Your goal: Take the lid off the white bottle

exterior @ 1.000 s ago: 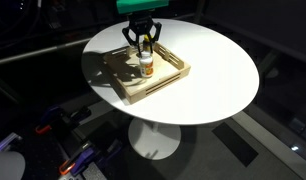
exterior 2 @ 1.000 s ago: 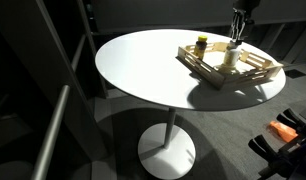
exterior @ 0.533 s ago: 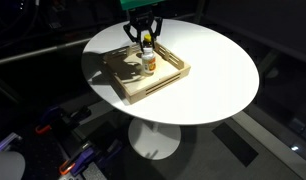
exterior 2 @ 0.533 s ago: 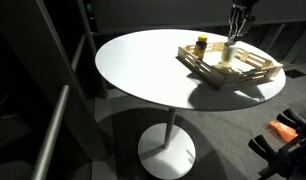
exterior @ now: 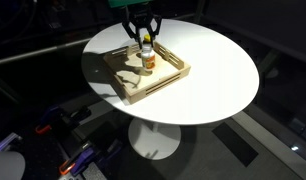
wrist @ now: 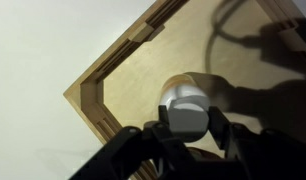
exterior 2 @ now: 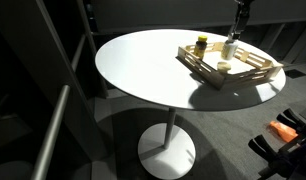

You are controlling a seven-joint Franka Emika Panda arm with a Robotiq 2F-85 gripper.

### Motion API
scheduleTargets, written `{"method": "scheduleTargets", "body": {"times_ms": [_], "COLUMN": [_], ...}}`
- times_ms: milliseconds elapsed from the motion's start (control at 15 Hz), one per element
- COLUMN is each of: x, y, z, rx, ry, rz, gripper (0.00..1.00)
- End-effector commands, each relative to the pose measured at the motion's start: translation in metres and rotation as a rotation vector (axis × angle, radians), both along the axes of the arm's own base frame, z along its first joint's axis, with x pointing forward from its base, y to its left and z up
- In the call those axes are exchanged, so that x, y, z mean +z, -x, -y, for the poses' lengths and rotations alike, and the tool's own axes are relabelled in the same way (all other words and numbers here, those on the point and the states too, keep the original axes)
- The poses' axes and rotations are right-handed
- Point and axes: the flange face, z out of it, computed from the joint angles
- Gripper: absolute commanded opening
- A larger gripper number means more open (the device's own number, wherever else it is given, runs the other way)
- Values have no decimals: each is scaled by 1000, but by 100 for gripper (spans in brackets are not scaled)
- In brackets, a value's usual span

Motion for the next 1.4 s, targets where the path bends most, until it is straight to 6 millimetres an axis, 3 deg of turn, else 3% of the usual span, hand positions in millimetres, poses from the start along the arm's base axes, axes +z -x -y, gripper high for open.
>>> {"method": "scheduleTargets", "body": {"times_ms": [0,333,533,1333], "x": [-6,-19,-25,-25], "y": [4,8,10,18], "z": [-2,-4,-3,-9], "rx": [-200,-426,-452,3], "ry": [18,9,13,120], "rz": [-7,-30,-31,-28], "gripper": [19,19,19,19]}}
